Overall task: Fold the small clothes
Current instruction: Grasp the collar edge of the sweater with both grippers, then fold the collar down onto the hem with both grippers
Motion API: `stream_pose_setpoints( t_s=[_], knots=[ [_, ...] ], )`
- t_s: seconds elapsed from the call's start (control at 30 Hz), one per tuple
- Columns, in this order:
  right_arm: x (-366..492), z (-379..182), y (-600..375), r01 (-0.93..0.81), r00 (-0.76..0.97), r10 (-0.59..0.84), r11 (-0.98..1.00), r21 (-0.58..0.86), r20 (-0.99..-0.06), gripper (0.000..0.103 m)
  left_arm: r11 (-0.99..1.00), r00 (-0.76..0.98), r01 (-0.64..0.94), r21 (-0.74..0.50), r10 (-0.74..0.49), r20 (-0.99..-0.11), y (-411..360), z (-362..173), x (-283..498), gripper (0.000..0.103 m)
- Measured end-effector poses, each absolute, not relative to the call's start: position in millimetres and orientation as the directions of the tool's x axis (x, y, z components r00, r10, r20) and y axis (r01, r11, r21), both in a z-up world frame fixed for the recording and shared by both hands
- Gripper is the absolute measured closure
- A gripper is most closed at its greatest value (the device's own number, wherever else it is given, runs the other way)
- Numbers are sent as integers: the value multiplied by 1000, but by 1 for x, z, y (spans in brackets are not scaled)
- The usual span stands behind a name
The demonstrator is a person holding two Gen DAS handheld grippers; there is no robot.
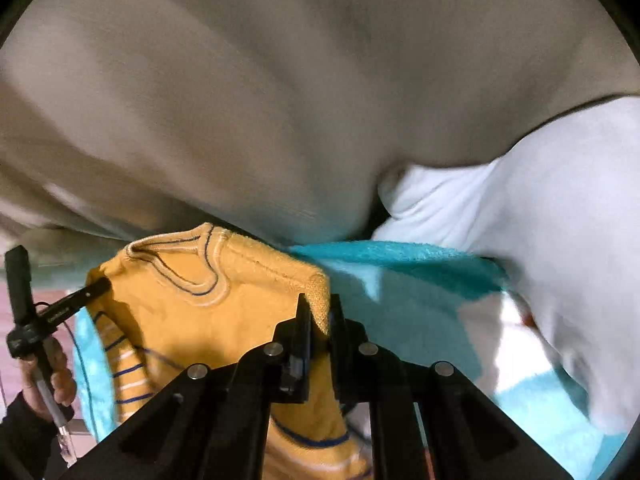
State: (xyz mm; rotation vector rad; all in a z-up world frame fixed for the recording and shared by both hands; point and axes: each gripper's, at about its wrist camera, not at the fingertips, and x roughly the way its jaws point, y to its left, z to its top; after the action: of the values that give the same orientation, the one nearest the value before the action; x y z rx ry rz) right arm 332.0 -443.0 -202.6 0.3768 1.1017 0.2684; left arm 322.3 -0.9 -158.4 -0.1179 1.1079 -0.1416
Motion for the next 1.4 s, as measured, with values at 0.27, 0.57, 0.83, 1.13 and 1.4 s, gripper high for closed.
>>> stream_pose_setpoints(
  t_s=[0.27,0.57,0.83,1.13,1.4],
  knots=[
    [215,-127,-442,-113,496,377,921,372,-782,96,952,490,119,-282,-304,-817,26,-75,210,96],
    [54,-162,-414,-40,388,368,922,384,-845,96,952,329,129,-276,-304,-894,44,-122,69,96],
    [15,-240,-411,119,292,280,938,325,-915,94,949,174,136,-285,-306,-936,36,-209,21,94],
    [-39,-204,-433,200,332,329,892,406,-884,38,917,150,76,-392,-400,-904,78,-175,-37,59],
    [-27,-245,-401,291,274,467,793,536,-841,37,863,64,24,-505,-505,-861,40,-198,-15,52]
  ],
)
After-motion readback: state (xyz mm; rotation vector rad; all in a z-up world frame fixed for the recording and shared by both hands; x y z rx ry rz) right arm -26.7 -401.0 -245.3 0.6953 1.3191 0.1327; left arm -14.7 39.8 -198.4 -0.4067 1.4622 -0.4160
